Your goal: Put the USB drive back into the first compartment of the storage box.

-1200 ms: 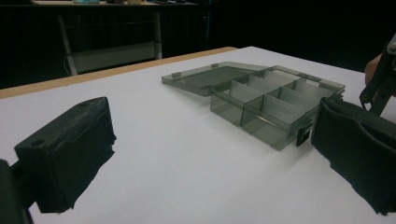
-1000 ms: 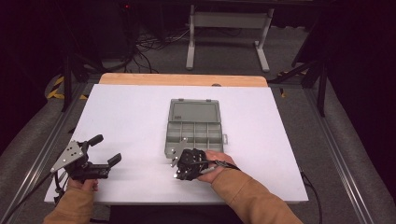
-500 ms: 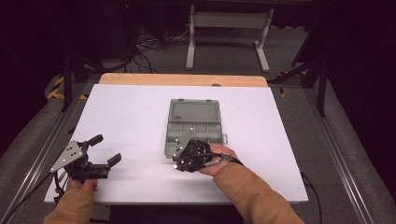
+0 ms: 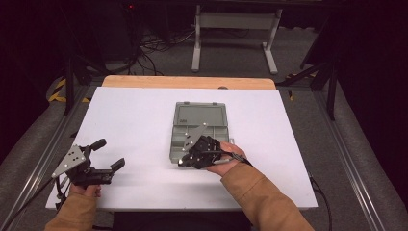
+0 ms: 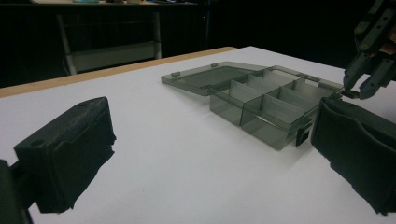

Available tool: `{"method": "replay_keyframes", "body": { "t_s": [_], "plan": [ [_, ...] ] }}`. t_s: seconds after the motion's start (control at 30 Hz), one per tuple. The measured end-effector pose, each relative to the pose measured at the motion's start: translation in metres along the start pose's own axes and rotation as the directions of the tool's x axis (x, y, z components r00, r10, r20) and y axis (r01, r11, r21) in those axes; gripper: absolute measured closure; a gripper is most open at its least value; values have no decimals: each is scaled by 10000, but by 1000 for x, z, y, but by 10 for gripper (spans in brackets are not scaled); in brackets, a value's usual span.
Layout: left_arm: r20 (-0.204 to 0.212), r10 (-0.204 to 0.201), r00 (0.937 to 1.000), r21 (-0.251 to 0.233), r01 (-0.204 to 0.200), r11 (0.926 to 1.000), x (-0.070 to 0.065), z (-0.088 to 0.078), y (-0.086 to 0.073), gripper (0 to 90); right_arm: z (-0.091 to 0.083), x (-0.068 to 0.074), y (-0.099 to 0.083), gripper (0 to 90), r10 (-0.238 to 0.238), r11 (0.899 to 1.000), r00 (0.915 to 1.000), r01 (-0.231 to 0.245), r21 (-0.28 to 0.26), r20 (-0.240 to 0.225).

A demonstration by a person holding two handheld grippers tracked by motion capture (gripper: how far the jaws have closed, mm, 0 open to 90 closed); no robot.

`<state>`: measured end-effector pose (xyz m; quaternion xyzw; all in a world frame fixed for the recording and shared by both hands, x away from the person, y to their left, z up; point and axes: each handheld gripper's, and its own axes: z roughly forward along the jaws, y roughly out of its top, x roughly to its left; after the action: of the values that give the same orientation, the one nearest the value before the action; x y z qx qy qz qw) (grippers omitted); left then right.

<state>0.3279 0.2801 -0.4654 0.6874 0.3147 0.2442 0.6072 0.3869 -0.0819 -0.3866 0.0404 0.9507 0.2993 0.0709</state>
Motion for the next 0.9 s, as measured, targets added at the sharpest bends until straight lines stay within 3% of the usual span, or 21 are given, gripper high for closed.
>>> {"method": "replay_keyframes", "body": {
  "t_s": [0.4,0.9],
  "plan": [
    [17,1,10000,5,-1,10000,0,0,0,3,-6,-17,1,790,515,9972,9979,-493,-560,400],
    [26,14,10000,41,-14,10000,1,-1,0,3,-5,-42,5,790,1292,9865,9859,-1169,-1144,1064]
  ]
}}
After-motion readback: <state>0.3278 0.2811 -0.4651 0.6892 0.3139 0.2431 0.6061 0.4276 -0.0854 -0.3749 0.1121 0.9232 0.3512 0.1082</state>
